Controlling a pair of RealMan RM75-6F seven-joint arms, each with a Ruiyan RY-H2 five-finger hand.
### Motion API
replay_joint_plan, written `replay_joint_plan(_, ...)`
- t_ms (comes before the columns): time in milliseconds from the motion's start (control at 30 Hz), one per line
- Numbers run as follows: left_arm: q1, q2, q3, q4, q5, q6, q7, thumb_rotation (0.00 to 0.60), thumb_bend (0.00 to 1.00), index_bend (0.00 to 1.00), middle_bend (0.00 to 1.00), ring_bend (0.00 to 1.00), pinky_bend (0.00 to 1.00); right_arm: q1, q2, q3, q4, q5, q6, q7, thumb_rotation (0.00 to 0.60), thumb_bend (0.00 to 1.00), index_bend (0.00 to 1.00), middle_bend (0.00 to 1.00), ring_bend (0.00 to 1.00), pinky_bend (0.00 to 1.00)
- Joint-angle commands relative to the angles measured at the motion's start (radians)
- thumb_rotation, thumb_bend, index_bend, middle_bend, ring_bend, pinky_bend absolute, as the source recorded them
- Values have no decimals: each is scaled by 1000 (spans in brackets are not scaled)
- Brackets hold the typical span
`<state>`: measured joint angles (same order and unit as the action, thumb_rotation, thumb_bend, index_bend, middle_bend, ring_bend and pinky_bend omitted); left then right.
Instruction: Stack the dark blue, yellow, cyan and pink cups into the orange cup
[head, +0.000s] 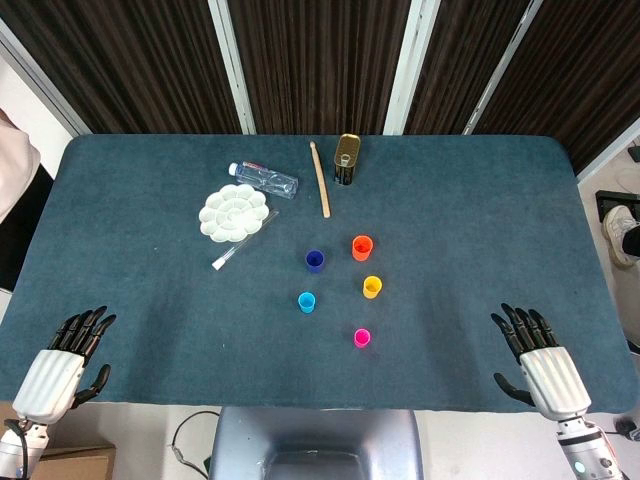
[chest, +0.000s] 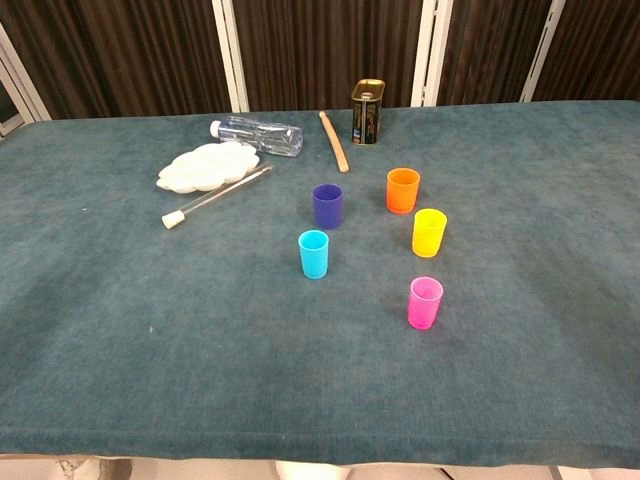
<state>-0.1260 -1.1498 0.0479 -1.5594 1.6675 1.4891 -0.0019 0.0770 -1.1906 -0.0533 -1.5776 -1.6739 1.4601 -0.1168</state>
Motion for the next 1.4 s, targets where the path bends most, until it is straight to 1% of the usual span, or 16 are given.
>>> replay_joint_plan(33,0,0,0,0,0,1,-2,600,461,0,0,0,111,5,-3,2,3,3,-8,2,600,370,0,0,0,0)
replay_joint_plan(200,-6,-1,-5,3,-8,-9,-12,600,463,0,0,0,110,36,-15,22,6,5,-31,34,600,370,0,0,0,0)
replay_joint_plan(300,-10,-2,-7,2,-8,-13,-15,600,461,0,0,0,110,99,-16,64,-27,16,-90,50,600,370,0,0,0,0)
replay_joint_plan(400,-9,-2,-4,1,-1,-9,-16,600,461,0,0,0,111,190,-27,139,-84,73,-190,8,600,370,0,0,0,0)
replay_joint_plan(433,-8,-2,-4,2,0,-6,-15,600,461,0,0,0,111,234,-39,175,-105,107,-242,-17,600,370,5,0,0,0)
replay_joint_plan(500,-8,-1,-4,3,-1,-4,-16,600,461,0,0,0,110,304,-67,228,-126,172,-325,-64,600,370,27,0,0,0)
replay_joint_plan(533,-7,0,-5,3,-4,-5,-17,600,461,0,0,0,110,351,-92,262,-131,221,-376,-106,600,370,46,0,0,0)
replay_joint_plan(567,-7,0,-5,3,-6,-5,-17,600,461,0,0,0,110,386,-115,285,-128,257,-410,-145,600,370,68,0,0,0)
replay_joint_plan(633,-6,2,-6,3,-9,-5,-17,600,461,0,0,0,110,464,-180,332,-101,340,-470,-246,600,370,113,0,0,0)
replay_joint_plan(767,-4,6,-5,3,-9,-1,-19,600,461,0,0,0,111,592,-315,386,-9,479,-522,-419,600,370,203,0,0,0)
replay_joint_plan(833,-3,9,-4,3,-8,-2,-21,600,461,0,0,0,110,649,-382,399,53,547,-537,-489,600,370,233,0,0,0)
replay_joint_plan(900,-2,12,-3,2,-9,0,-24,600,461,0,0,0,110,690,-431,406,104,605,-547,-537,600,370,255,0,0,0)
replay_joint_plan(1000,2,18,-3,3,-12,5,-35,600,461,0,0,0,111,755,-511,411,212,687,-557,-602,600,370,286,0,0,0)
replay_joint_plan(1133,4,23,-4,3,-14,8,-44,600,462,0,0,0,110,820,-592,419,326,753,-566,-640,600,370,302,0,0,0)
replay_joint_plan(1233,5,25,-6,3,-14,12,-48,600,460,0,0,0,110,862,-646,426,398,781,-571,-642,600,375,305,0,0,0)
replay_joint_plan(1400,7,27,-7,7,-11,20,-59,600,460,0,0,0,110,902,-703,420,479,819,-579,-652,600,387,316,0,0,0)
